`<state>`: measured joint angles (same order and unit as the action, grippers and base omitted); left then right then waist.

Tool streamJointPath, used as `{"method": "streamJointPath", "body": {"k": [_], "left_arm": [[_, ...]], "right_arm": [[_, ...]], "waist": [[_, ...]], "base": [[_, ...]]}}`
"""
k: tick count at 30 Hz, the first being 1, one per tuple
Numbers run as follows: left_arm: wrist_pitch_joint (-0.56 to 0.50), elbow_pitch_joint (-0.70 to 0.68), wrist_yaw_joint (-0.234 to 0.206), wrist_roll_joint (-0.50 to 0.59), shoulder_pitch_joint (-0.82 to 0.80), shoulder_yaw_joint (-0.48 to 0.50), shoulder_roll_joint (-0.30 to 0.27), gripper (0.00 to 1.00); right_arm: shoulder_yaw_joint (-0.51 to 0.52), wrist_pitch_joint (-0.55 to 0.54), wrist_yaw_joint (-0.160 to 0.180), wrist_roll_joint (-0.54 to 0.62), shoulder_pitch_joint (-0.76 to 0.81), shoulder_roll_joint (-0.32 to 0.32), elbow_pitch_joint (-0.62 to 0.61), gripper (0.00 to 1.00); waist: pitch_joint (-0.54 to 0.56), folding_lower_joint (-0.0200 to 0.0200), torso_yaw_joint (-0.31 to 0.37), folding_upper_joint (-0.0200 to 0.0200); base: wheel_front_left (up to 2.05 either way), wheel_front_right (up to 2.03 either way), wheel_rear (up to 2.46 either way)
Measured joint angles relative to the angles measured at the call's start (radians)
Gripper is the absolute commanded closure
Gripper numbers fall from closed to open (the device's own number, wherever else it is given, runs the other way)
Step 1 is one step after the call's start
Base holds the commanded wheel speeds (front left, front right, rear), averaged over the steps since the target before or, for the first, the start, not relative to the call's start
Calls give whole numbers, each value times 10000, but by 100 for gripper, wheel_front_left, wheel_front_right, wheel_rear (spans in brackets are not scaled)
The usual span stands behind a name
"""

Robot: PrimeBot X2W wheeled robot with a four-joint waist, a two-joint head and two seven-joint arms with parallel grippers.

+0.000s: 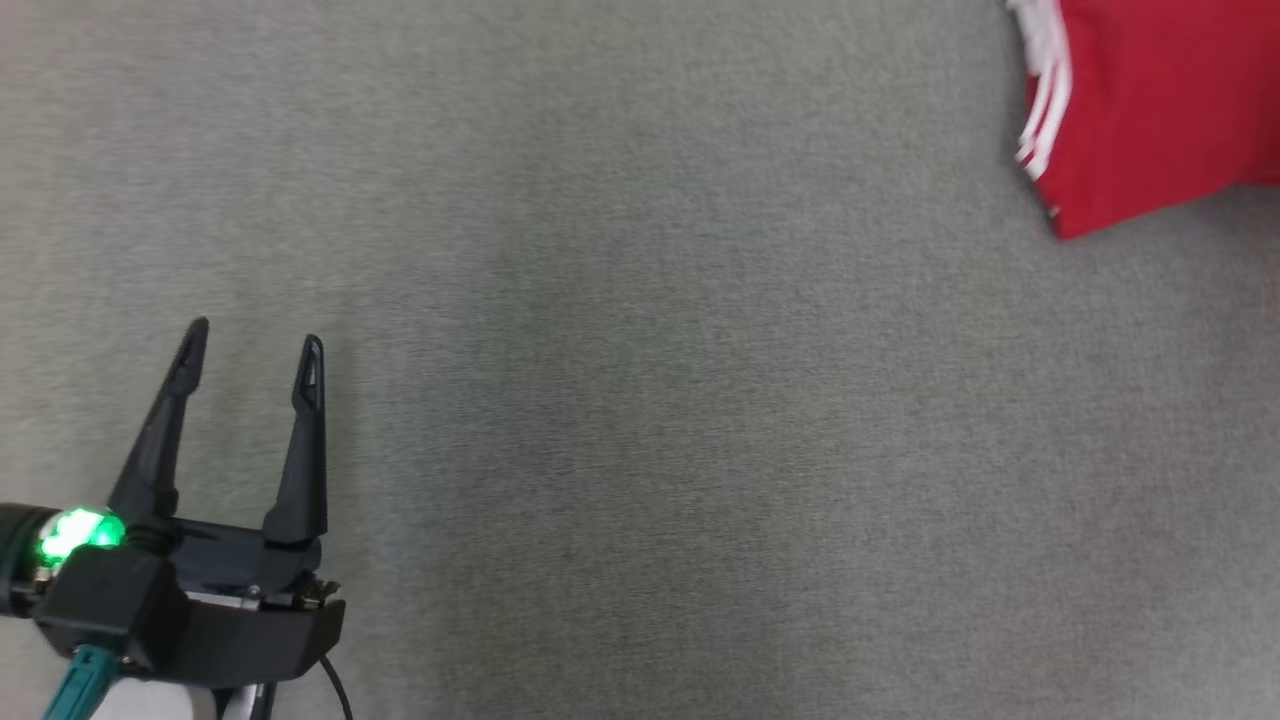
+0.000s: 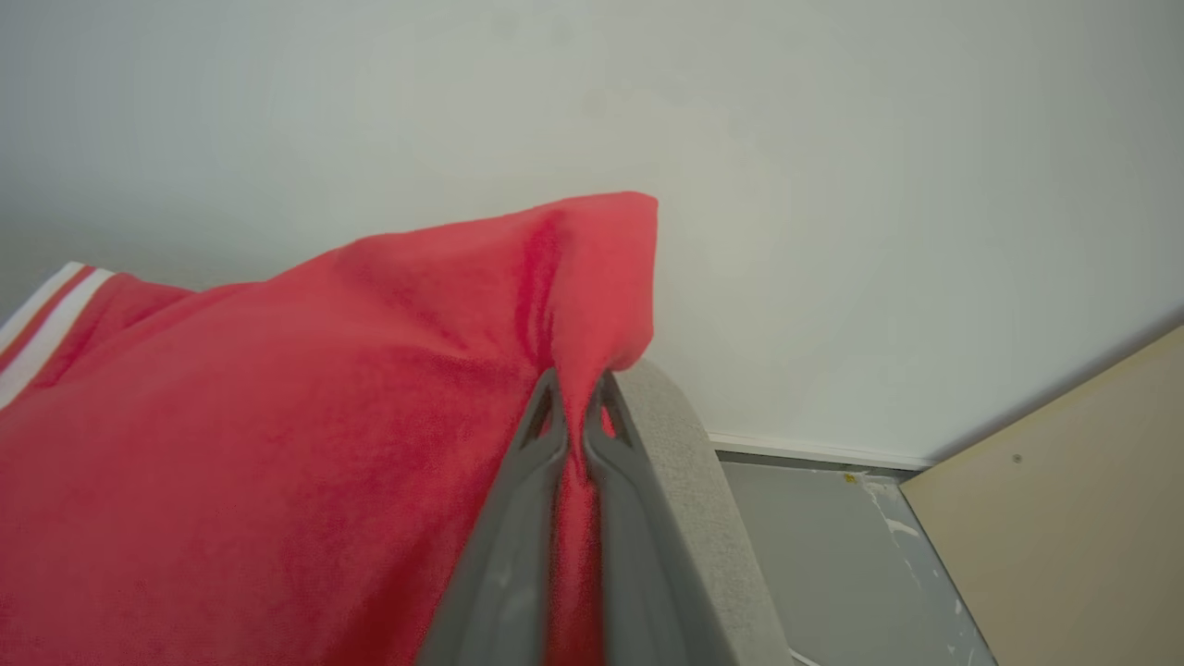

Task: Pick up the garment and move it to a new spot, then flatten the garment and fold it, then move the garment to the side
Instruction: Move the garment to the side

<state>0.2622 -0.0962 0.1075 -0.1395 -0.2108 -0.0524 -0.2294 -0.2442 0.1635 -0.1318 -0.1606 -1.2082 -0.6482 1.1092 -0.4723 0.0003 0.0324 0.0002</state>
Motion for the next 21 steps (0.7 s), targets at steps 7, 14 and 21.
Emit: {"method": "streamJointPath", "body": {"k": [7,14,21], "left_arm": [[-203,-905,-107,121,70,73,-228,0],[-424,-1563,-209,150,129,196,-399,0],[-485,-1745,-328,148,247,309,-522,0]], "right_arm": [[320,-82,0,807,-661,-640,226,100],[614,-485,0,1703,-1176,-779,334,95],[1072,-585,0,2211,-1232,-387,190,0]], "waist": [[-460,-1,503,0],[-762,-2,812,-1],[-973,-3,1029,-1]], "base": [[0,0,0],[0,0,0],[0,0,0]]}}
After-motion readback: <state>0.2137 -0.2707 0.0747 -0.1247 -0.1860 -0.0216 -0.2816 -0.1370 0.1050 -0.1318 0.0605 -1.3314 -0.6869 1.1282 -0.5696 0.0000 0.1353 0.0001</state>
